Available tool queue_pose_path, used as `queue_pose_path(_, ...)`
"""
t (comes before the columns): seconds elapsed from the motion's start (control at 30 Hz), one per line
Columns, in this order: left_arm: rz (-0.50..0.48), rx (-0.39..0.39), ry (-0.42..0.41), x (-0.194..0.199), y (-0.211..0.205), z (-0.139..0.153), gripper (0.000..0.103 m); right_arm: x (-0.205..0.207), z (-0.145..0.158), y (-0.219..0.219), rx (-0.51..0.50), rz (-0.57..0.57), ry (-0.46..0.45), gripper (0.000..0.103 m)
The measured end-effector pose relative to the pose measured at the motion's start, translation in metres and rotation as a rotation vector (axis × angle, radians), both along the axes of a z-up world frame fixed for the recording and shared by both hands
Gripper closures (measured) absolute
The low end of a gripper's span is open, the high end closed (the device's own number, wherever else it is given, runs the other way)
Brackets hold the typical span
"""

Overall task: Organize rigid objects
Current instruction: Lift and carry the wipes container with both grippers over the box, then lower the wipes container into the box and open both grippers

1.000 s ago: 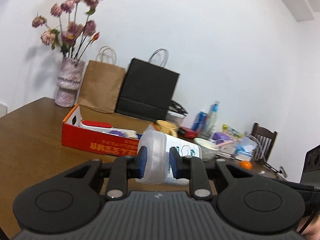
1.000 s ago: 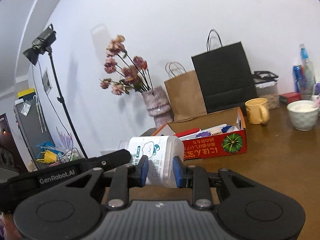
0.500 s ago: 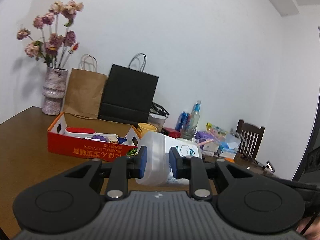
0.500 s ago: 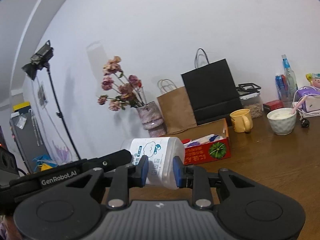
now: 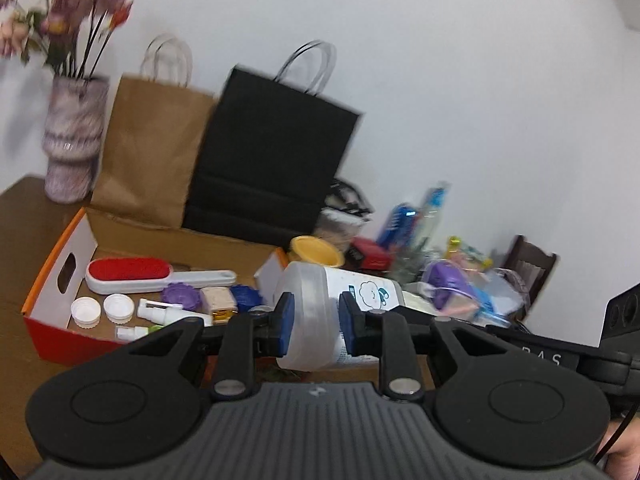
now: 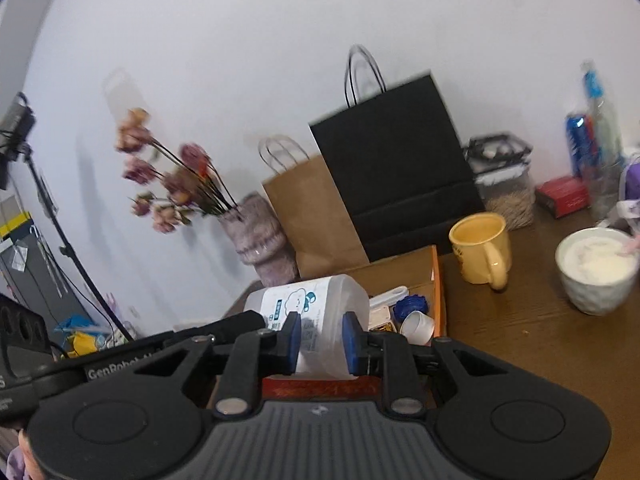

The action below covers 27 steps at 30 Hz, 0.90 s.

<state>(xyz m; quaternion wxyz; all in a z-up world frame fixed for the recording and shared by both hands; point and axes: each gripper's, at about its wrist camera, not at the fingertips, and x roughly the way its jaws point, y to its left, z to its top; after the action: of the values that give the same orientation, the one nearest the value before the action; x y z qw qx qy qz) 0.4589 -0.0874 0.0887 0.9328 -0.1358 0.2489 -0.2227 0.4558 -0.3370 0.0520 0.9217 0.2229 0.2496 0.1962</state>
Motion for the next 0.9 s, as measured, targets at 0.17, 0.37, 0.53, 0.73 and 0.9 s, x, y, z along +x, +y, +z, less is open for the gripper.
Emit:
queue_pose_path(0.17, 0.032, 0.025, 0.101, 0.062, -0.001, -0.023, 0.079, 0.068, -0.03, 0.002, 0.019, 0.022, 0.137, 0.082)
queue_pose_path(0.37, 0.028, 0.012, 0.214, 0.113, -0.003, -0.068, 0.079, 0.107, -0.063, 0.015, -0.098, 0.002, 0.206, 0.082)
queue_pose_path(0.53, 0.013, 0.034, 0.252, 0.133, -0.01, -0.095, 0.078, 0.123, -0.081, 0.028, -0.223, -0.013, 0.206, 0.077)
queue_pose_path(0.73, -0.014, 0.066, 0.254, 0.128, -0.006, -0.106, 0.067, 0.115, -0.08, 0.032, -0.256, -0.016, 0.177, 0.065)
queue_pose_path(0.9, 0.002, 0.129, 0.146, 0.098, 0.013, -0.073, 0.06, 0.091, -0.053, 0.026, -0.251, -0.03, 0.115, 0.057)
